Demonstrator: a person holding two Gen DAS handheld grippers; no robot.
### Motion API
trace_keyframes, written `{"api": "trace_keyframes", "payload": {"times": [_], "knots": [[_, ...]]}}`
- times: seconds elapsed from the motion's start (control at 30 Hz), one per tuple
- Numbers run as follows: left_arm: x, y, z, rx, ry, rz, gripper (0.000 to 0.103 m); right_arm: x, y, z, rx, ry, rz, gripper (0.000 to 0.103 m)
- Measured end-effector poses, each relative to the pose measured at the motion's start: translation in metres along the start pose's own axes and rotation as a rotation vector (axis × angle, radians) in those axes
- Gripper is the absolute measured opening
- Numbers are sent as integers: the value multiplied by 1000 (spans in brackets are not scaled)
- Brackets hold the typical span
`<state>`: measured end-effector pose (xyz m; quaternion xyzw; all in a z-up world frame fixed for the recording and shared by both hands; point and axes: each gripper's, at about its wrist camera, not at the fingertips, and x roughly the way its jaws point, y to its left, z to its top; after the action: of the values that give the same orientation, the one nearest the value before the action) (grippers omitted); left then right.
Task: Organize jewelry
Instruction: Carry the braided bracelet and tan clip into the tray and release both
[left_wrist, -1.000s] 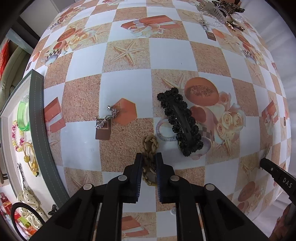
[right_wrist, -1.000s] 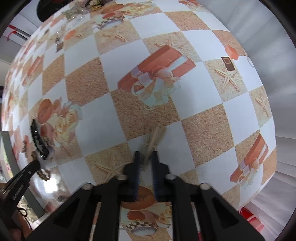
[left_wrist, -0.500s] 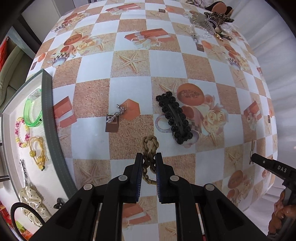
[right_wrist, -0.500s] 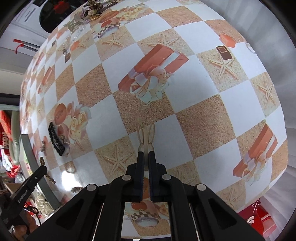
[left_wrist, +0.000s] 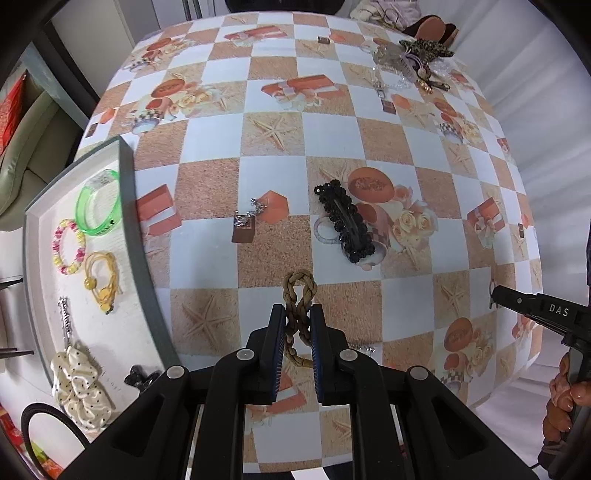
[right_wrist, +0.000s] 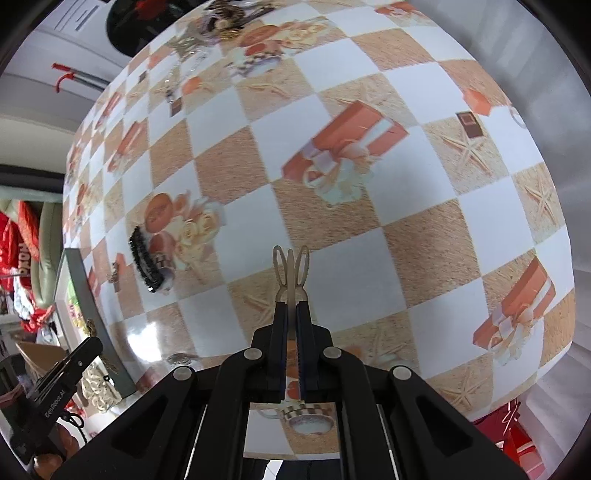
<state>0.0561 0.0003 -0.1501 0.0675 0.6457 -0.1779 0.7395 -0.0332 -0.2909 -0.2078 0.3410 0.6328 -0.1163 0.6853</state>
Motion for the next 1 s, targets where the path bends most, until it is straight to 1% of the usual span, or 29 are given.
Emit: {"api": "trace_keyframes", "payload": {"times": [0.23,0.47,0.6,0.83,1.0], "knots": [[-21,13,-6,-23,-48,16,18,-3,29,-2,-68,-2,31,5],[-31,37,-11,-48,-58,24,18,-6,66,-4,-122,-15,56,5],[-33,55,-14,-57,-62,15,18,-7,88,-8,-141,-23,61,5],[-37,90,-12,-27,-67,4,18,-5,131,-22,-147,-43,72,5],[-40,120,-13,-24,-74,-5,18,1,166,-35,-169,-50,73,5]]}}
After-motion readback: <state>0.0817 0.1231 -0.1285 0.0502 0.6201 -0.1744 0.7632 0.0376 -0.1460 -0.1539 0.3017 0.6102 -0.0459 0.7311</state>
